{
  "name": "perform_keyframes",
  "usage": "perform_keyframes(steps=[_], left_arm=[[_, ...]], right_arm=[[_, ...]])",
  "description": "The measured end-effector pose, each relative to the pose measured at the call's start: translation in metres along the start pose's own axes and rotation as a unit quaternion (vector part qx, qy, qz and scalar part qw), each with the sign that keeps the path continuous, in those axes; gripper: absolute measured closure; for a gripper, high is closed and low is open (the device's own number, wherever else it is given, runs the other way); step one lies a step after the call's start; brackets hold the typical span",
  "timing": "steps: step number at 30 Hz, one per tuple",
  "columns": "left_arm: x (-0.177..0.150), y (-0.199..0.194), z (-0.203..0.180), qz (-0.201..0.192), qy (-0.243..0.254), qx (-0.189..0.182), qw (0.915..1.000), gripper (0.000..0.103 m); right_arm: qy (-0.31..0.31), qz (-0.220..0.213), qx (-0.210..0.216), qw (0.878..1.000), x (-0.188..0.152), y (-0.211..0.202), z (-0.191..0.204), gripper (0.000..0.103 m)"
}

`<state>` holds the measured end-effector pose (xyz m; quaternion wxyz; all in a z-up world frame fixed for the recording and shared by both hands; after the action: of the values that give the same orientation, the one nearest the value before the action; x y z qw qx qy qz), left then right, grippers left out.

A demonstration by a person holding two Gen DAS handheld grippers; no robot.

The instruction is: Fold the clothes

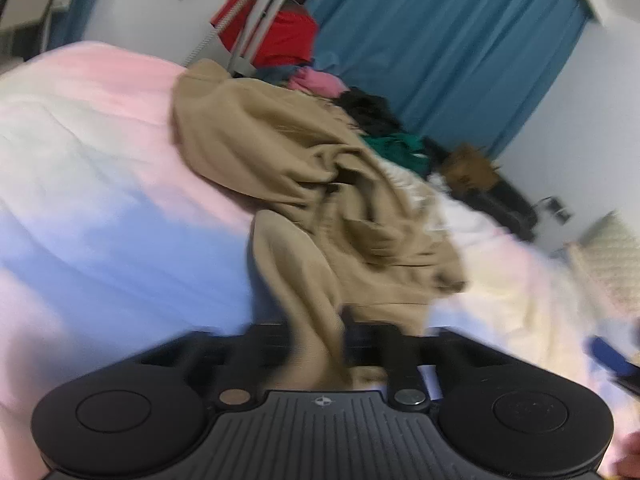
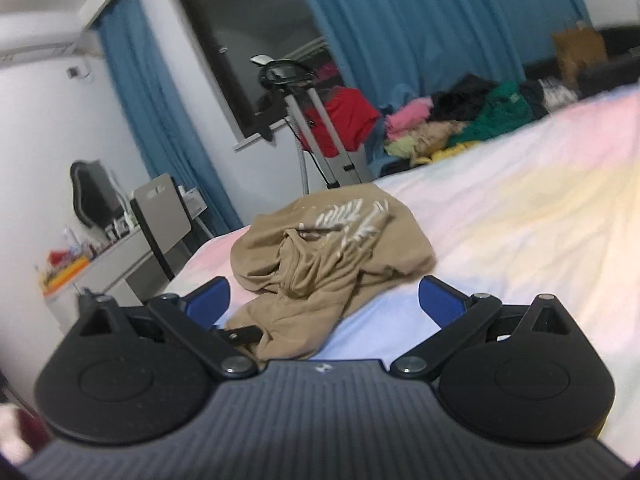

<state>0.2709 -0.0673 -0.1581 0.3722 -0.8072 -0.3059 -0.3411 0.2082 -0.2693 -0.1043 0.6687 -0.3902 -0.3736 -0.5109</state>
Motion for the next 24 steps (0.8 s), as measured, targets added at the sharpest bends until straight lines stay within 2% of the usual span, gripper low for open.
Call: perform_keyframes(steps=[3,7,10,14,16,20,23,24], left_arm=[[0.001,-0.013,-0.025,-0.013,-0.015,-0.036,0.9992,0.095],[-0.009,-0.034,-0.077,-0.027,-0.035,-0.103,0.9937,0.095],[-0.03,-0.048,-0.124,-0.025,-0.041,-0.156,0.9866,0.096],[-0.069,-0.053,-0.18,-0.006,-0.047,-0.199,0.9789,0.097],[-0.092,-0.05,-0.201,0.009,-0.03,-0.206,0.9781,0.097],[-0.123,-0.039,-0.213,0.035,0.043,-0.174,0.9832,0.094],[-0.125,-0.04,-0.205,0.054,0.068,-0.152,0.9845,0.075],[-0.122,-0.044,-0.202,0.056,0.075,-0.15,0.9843,0.062]], right_arm=[[-0.016,-0.019,-0.01,1.0,0.008,0.001,-0.001,0.004],[-0.027,-0.035,-0.017,0.999,0.025,-0.013,-0.002,0.004],[-0.037,-0.064,-0.024,0.997,0.048,-0.031,-0.006,0.004],[-0.033,-0.088,-0.043,0.995,0.069,-0.056,-0.022,0.004],[-0.014,-0.091,-0.048,0.995,0.077,-0.068,-0.033,0.005],[0.009,-0.09,-0.051,0.995,0.084,-0.08,-0.051,0.005],[-0.001,-0.078,-0.051,0.996,0.078,-0.078,-0.047,0.005],[-0.004,-0.073,-0.047,0.996,0.074,-0.077,-0.043,0.005]])
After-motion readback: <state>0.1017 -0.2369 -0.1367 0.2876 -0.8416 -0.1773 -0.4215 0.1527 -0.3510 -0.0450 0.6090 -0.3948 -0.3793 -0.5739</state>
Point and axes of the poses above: each gripper's, at about its wrist camera, not at the fingertips, and y roughly the way its jaws point, z to its left, x to its top, the point moved 10 cm from there along y, roughly the way its jaws point, and after that the axes turned 9 degrees about -z, right-handed, at the moved point
